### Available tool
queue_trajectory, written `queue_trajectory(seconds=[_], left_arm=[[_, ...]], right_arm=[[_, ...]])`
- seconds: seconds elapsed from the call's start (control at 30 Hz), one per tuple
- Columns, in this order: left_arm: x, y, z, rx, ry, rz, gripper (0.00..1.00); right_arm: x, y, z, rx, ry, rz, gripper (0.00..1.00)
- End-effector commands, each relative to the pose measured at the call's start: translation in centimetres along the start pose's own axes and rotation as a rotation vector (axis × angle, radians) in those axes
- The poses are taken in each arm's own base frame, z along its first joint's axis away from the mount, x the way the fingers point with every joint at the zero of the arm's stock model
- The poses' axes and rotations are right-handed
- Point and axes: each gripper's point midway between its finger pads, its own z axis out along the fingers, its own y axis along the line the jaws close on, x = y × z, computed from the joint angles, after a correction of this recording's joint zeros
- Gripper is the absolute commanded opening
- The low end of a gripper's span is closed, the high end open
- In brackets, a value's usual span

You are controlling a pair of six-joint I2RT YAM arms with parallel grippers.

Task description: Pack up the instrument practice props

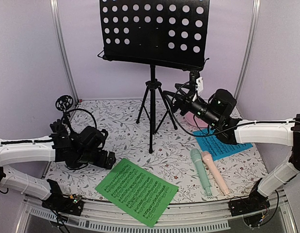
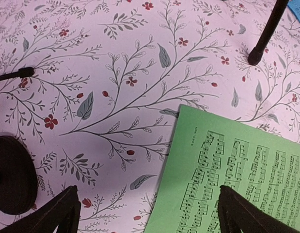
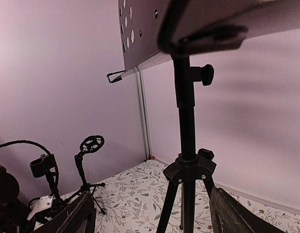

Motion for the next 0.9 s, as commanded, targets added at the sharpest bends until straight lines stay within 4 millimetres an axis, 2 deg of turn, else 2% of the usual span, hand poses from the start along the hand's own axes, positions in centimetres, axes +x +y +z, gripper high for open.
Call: queue_trajectory(seconds=[0.0,0.3,0.43,0.6,0.7,0.87], left_arm=[[-1.3,0.7,-0.3,-0.018,-0.073,0.028,0.99],[-2.8,0.3,-1.0,0.005,-0.141,0.041,0.99],[-3.4,0.1,-1.4,0.009,-0.159,0.054,0.99],[-4.5,0.1,-2.4,0.015,-0.205,0.063,0.99],[-4.7,-0.4,-3.0,0.054,-0.220,0.066,0.99],[-5.6,-1.4,-4.6,0.130,-0.264,0.044,0.99]], right_arm=[[-1.8,-0.3,-1.2,0.064,-0.108,0.004,0.83],[0.2,0.0,-2.0,0.091,-0.091,0.031,0.83],[0.1,0.2,-1.7,0.087,-0.121,0.041,0.83],[0.3,-0.6,-0.7,0.125,-0.196,0.064,0.84],[0.1,-1.3,-0.6,0.149,-0.243,0.153,0.85],[0.0,0.1,-0.2,0.043,-0.233,0.344,0.85]])
